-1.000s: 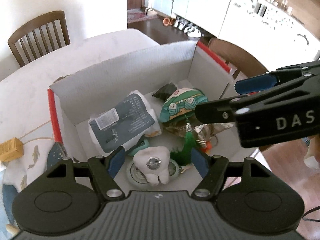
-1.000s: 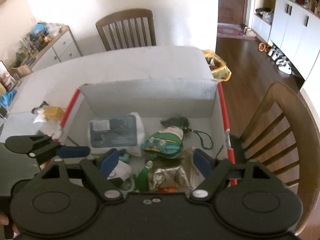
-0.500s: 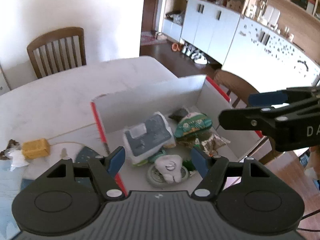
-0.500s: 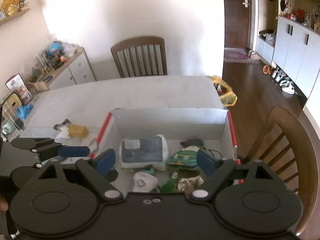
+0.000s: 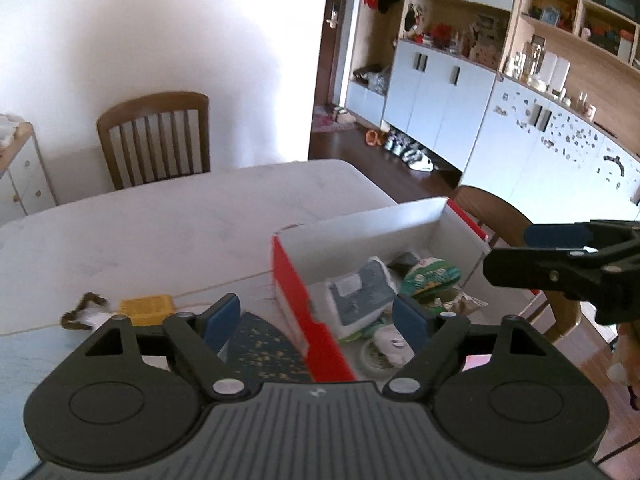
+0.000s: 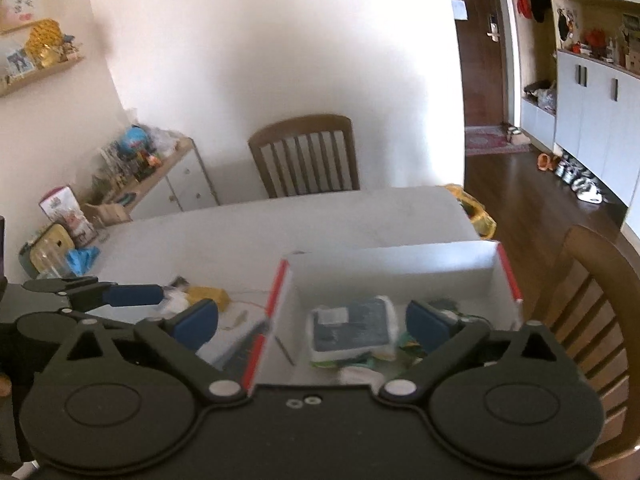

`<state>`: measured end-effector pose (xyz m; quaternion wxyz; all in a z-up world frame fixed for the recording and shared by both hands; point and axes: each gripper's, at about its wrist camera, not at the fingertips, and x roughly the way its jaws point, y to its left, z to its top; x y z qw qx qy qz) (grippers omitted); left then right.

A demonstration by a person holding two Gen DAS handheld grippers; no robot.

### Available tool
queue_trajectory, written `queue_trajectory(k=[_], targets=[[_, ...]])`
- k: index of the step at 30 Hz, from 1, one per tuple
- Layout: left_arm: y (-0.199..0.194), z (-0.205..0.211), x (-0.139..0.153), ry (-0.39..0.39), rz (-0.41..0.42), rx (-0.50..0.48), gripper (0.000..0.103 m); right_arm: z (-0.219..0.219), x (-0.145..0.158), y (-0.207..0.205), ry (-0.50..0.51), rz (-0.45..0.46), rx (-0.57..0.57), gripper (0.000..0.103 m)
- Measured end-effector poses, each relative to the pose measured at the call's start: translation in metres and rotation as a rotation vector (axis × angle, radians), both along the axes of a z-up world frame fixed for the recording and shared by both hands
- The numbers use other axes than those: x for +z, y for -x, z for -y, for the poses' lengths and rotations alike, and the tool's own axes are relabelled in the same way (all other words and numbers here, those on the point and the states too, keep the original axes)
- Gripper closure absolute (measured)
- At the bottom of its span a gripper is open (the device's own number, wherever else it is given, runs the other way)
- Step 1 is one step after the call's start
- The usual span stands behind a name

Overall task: Organize objects
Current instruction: 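Withdraw both grippers from the box toward the yellow box and cord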

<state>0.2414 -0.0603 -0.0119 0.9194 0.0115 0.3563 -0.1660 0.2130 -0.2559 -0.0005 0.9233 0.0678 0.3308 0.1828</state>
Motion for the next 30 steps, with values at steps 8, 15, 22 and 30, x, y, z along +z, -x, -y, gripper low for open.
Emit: queue_trajectory(k=[8, 15, 22, 30], targets=[[0.002, -0.05, 0.004, 0.035, 0.023, 0.033, 0.014, -0.046, -0.001, 0.01, -0.011, 0.006, 0.04, 0.001], [0.001, -0.095, -0.001, 0.072, 0.024, 0.078, 0.002, -0.091, -0.013, 0.014, 0.013, -0.032, 0.085, 0.001], [-0.004, -0.135, -0.014, 0.084, 0.04, 0.125, 0.0, -0.14, -0.028, 0.022, 0.069, -0.063, 0.142, 0.001], [-0.023, -0.186, -0.033, 0.08, 0.047, 0.191, 0.0, -0.189, -0.052, 0.019, 0.142, -0.115, 0.221, 0.001]])
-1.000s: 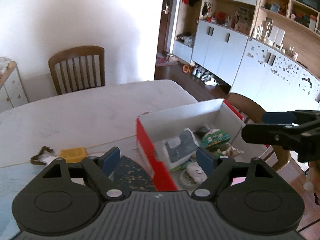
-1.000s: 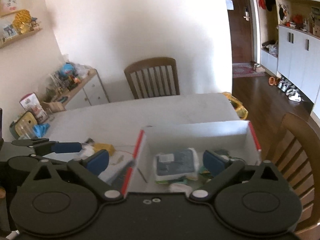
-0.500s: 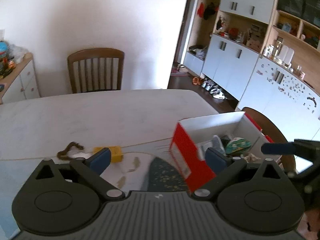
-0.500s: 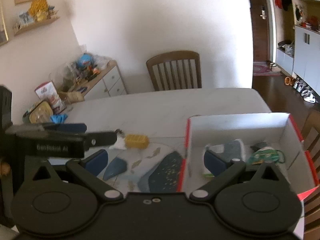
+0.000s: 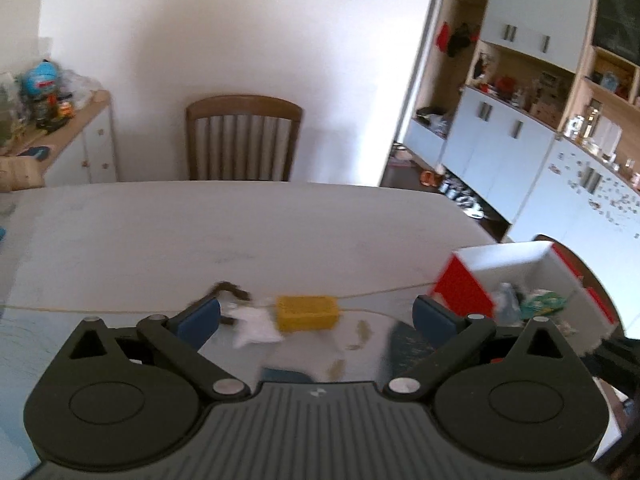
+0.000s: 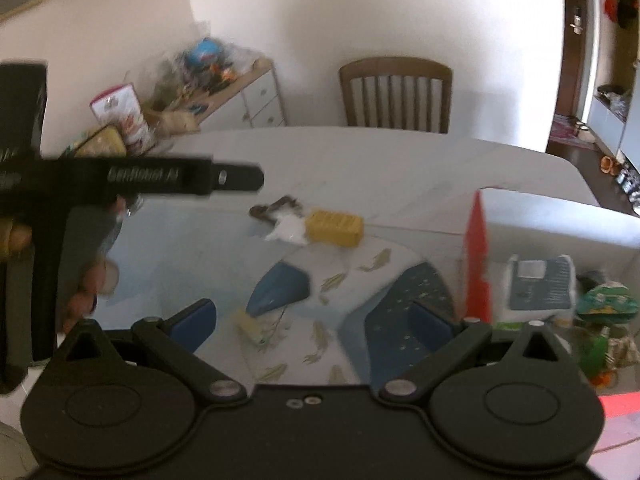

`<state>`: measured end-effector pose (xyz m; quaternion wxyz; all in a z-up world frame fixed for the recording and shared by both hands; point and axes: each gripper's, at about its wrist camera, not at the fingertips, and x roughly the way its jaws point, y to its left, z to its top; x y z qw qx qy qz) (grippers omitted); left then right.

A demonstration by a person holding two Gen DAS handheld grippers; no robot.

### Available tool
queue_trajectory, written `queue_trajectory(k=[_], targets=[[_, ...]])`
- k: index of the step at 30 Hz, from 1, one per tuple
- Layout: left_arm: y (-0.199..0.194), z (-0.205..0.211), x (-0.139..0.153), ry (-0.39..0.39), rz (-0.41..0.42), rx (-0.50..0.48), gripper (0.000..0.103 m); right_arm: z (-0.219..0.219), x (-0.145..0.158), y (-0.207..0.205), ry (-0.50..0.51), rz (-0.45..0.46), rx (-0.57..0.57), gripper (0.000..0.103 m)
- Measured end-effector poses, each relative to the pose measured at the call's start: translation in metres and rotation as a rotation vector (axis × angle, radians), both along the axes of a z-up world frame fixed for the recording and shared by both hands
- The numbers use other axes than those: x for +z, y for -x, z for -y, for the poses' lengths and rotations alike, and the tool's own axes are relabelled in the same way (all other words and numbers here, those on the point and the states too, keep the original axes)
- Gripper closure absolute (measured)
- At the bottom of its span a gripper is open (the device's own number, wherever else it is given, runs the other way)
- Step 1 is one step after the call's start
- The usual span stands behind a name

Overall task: Organize objects
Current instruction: 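Withdraw both grippers from the box toward the yellow box and cord, then grasp the white plastic bag with the left gripper while the right grasps the cream cylinder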

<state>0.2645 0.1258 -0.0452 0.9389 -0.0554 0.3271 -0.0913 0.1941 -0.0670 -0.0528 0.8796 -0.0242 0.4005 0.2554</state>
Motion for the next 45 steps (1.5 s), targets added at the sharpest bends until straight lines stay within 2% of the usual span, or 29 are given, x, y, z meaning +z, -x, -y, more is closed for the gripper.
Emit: queue_trajectory(k=[10, 17, 23, 28, 34, 40, 43, 45], targets=[[-0.029, -0.039, -0.034, -0.009, -0.041, 0.05, 0.0, -0.035, -0.04, -0.021, 0.073, -0.07, 0.041, 0.002], [-0.044, -0.035, -0.068, -0.037, -0.081, 0.017, 0.0, -0.063, -0.071, -0.036, 0.118, -0.125, 0.116, 0.005], [-0.067, -0.025, -0.098, -0.057, -0.121, 0.006, 0.0, -0.083, -0.098, -0.049, 0.158, -0.16, 0.139, 0.008], [-0.083, -0.02, -0.116, -0.061, -0.13, 0.019, 0.0, -0.1, -0.111, -0.055, 0.205, -0.152, 0.186, 0.015], [-0.09, -0.019, -0.132, -0.089, -0.143, 0.054, 0.0, -0.111, -0.118, -0.06, 0.209, -0.156, 0.222, 0.022], [-0.091, -0.016, -0.137, -0.102, -0.133, 0.048, 0.001, -0.117, -0.12, -0.063, 0.217, -0.134, 0.236, 0.023], [-0.092, -0.016, -0.139, -0.098, -0.145, 0.05, 0.011, -0.118, -0.119, -0.063, 0.221, -0.118, 0.245, 0.028], [-0.092, -0.016, -0.14, -0.094, -0.158, 0.049, 0.022, -0.12, -0.119, -0.062, 0.229, -0.106, 0.252, 0.032]])
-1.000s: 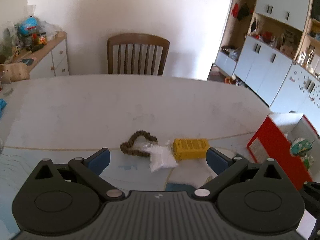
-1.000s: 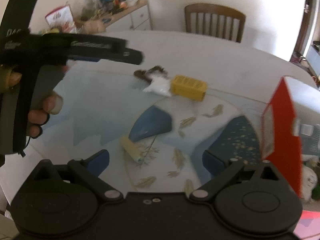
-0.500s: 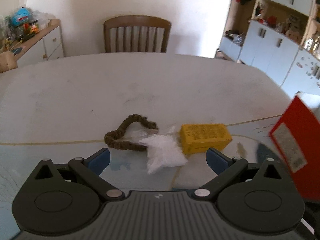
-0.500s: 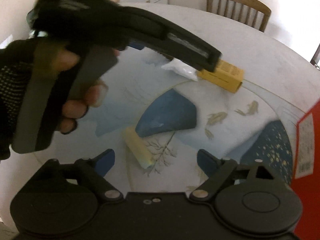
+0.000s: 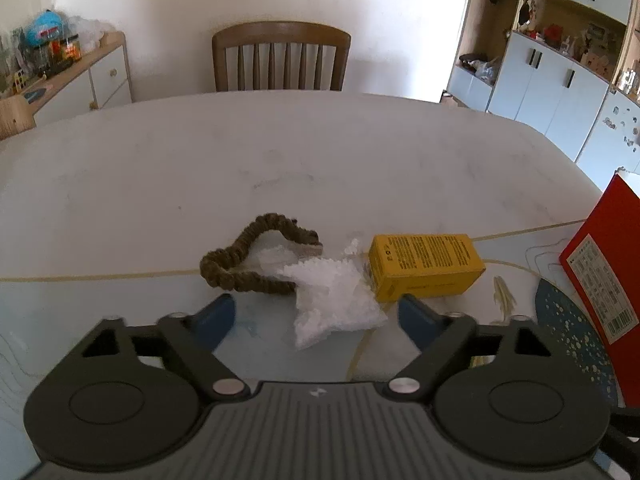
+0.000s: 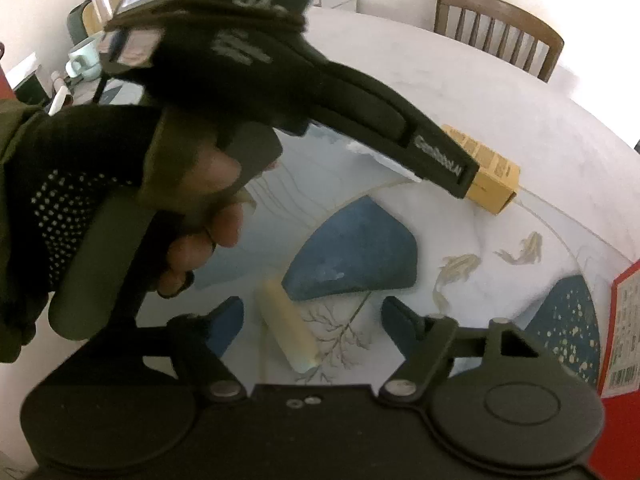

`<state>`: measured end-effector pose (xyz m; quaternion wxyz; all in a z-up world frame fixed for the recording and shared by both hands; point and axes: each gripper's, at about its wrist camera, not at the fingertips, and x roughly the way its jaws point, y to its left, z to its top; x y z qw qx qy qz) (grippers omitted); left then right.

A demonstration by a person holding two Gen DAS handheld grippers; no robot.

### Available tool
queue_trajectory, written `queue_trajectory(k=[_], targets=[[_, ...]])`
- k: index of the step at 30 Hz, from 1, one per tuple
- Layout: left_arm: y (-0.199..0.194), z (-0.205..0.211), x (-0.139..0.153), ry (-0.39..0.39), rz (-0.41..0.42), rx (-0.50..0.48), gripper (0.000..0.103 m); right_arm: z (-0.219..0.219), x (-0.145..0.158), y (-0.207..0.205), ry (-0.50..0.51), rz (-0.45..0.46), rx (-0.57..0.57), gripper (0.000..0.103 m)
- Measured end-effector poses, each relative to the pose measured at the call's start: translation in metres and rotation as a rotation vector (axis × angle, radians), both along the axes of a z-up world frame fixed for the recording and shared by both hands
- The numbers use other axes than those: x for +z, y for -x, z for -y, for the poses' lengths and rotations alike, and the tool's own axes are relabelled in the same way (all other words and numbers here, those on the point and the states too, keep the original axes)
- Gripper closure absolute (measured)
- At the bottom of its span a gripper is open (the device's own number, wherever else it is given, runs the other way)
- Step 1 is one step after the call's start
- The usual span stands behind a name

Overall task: Organize objects
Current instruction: 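Grasp the white plastic bag with the left gripper while the right grasps the cream cylinder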

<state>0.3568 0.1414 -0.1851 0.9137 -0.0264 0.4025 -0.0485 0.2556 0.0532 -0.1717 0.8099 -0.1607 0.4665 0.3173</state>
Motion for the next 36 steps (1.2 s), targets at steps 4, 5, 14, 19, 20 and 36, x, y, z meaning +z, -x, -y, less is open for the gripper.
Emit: queue_trajectory(k=[4, 5, 14, 19, 20, 36], targets=[[0.0, 0.0, -0.002, 0.021, -0.023, -0.002, 0.041, -0.002, 0.002, 0.002, 0.005, 0.014, 0.01, 0.046], [0.001, 0.001, -0.002, 0.023, -0.024, -0.003, 0.043, -0.002, 0.003, 0.002, 0.002, 0.012, 0.011, 0.047], [0.005, 0.002, 0.003, 0.042, -0.052, -0.011, 0.067, -0.005, 0.007, 0.009, 0.013, 0.018, 0.027, 0.079], [0.015, -0.001, 0.007, 0.049, -0.063, -0.019, 0.07, 0.001, 0.01, 0.013, 0.017, 0.004, 0.006, 0.089], [0.018, -0.002, 0.008, 0.05, -0.065, -0.02, 0.07, 0.004, 0.01, 0.014, 0.015, -0.003, -0.005, 0.089], [0.074, 0.02, 0.051, 0.05, -0.085, -0.074, 0.07, 0.089, 0.055, 0.029, -0.108, -0.011, -0.28, 0.089]])
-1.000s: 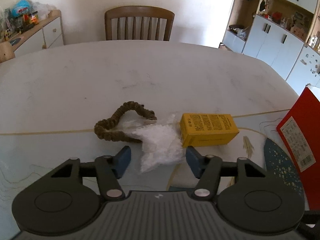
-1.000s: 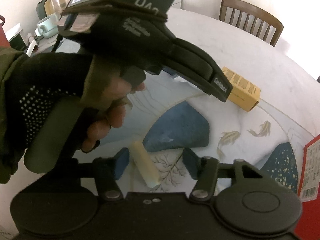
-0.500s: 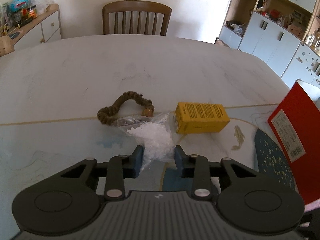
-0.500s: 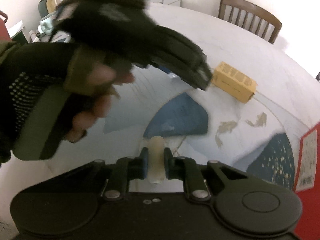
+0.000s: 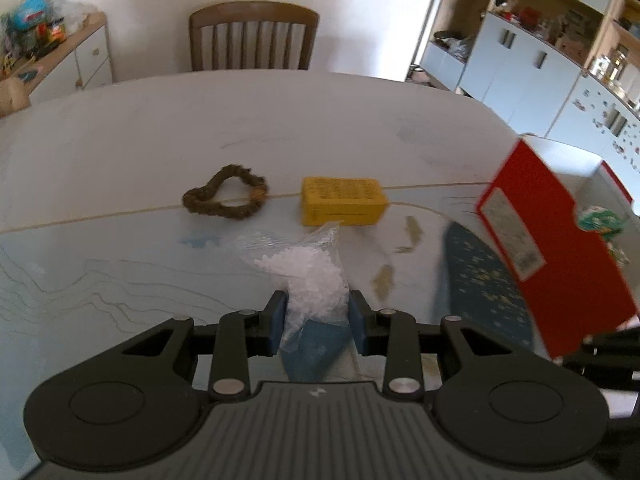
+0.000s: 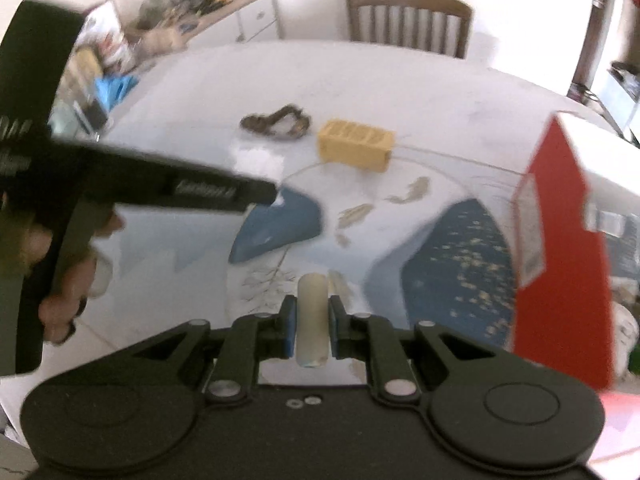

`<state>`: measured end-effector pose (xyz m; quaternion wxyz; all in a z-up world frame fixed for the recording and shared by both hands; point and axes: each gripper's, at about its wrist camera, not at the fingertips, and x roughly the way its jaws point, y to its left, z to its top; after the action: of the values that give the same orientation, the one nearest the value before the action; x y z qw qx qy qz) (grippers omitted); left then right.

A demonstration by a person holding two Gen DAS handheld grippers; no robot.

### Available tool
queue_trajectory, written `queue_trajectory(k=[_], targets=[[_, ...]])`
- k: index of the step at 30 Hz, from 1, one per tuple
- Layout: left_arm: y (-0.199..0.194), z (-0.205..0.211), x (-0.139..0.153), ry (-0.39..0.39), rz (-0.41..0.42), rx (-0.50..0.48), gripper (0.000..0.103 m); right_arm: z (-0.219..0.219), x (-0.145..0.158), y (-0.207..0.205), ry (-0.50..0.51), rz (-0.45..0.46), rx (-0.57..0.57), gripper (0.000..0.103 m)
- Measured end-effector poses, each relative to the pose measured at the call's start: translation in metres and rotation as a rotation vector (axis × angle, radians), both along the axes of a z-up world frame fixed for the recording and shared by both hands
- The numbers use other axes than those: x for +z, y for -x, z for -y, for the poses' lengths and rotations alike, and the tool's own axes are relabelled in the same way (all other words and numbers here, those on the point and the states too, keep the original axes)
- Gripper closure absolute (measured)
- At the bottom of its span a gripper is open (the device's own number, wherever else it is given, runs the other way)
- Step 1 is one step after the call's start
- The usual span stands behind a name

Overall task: Organize objects
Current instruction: 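Grasp the white plastic bag with the left gripper while the right grasps the cream cylinder, then carry the white bag and cream cylinder over the red box with both grippers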

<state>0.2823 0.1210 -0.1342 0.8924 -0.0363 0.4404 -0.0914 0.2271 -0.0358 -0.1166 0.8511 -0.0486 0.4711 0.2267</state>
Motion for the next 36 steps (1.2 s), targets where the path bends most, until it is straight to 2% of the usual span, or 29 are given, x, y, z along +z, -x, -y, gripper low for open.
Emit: queue_trajectory(k=[8, 20, 26, 36], targets=[[0.027, 0.031, 0.042, -0.007, 0.044, -0.079, 0.07, 0.037, 0.034, 0.018, -0.063, 0.077, -0.085, 0.089], [0.051, 0.085, 0.091, -0.007, 0.098, -0.179, 0.07, 0.101, 0.065, 0.014, -0.139, 0.145, -0.192, 0.089], [0.053, 0.119, 0.103, -0.001, 0.125, -0.227, 0.07, 0.138, 0.072, 0.014, -0.142, 0.169, -0.238, 0.089], [0.043, 0.183, 0.101, -0.012, 0.117, -0.286, 0.07, 0.2, 0.069, 0.01, -0.139, 0.18, -0.295, 0.089]])
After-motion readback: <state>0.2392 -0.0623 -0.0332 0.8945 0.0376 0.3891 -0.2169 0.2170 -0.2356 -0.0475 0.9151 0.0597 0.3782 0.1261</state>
